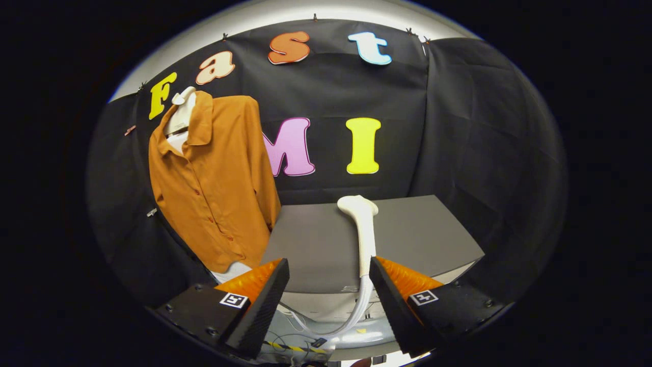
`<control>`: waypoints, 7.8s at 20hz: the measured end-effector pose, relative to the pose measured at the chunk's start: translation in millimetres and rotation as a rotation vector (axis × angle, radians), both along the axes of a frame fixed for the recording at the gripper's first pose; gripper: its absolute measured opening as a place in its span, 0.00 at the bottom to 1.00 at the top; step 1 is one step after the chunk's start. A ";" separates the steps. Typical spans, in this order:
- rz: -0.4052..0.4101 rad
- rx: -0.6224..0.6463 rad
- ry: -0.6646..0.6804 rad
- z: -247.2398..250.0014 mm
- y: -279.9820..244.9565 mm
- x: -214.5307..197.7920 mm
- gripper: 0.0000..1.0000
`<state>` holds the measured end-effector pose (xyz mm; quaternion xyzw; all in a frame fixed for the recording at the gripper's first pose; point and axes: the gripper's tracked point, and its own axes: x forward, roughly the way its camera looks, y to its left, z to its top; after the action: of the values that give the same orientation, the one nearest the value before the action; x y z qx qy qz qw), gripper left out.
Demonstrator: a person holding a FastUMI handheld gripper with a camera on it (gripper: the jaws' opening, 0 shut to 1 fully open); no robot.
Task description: Iron the clothes twice with a garment steamer, once on the left side and once on the right side.
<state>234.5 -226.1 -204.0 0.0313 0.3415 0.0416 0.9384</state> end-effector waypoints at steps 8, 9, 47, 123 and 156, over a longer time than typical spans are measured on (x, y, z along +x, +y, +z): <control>0.007 0.074 0.256 -97.6 -41.1 56.4 0.99; 0.010 0.095 0.286 -109.3 -38.8 59.4 0.99; 0.075 0.035 -0.291 43.6 212.3 -31.3 0.25; 0.130 0.033 -0.382 -56.8 372.9 -83.2 0.26; 0.122 -0.142 -0.337 -183.5 458.6 -8.0 0.26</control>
<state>226.5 232.5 -387.4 -0.0632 0.1827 0.0787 0.9780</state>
